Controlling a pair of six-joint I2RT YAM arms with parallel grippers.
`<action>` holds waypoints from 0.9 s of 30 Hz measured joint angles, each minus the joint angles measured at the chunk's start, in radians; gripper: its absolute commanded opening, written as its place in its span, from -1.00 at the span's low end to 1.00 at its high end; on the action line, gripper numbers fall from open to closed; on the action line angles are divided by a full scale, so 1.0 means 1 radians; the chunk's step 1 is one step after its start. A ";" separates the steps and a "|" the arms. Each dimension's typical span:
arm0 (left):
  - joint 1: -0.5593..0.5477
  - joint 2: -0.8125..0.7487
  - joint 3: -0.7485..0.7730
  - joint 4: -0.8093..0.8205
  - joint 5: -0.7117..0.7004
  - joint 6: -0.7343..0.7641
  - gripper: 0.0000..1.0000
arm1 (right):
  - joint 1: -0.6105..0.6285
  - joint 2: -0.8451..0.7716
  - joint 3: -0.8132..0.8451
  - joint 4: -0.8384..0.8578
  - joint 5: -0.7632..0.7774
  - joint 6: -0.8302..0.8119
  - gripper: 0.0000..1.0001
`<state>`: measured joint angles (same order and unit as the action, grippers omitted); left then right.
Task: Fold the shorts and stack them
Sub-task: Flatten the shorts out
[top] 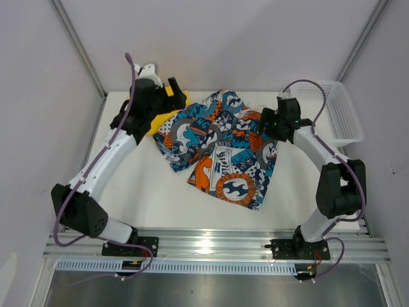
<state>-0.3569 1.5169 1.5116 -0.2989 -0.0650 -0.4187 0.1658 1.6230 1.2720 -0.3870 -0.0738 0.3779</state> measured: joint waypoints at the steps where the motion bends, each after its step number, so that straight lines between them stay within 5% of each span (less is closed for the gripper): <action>1: 0.000 -0.043 -0.057 -0.001 -0.018 -0.004 0.98 | 0.016 0.023 0.000 -0.006 0.002 -0.007 0.54; 12: 0.005 -0.064 -0.481 0.021 -0.089 -0.055 0.98 | 0.152 0.220 0.029 -0.124 0.152 -0.031 0.48; 20: 0.071 0.037 -0.512 0.082 -0.087 -0.093 0.98 | 0.256 0.221 -0.080 -0.156 0.238 -0.028 0.40; 27: 0.144 0.067 -0.558 0.123 -0.080 -0.106 0.96 | 0.491 0.141 -0.186 -0.158 0.271 0.021 0.31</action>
<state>-0.2127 1.5841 0.9539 -0.1761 -0.1452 -0.5243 0.6571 1.7641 1.0863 -0.5453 0.1970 0.3992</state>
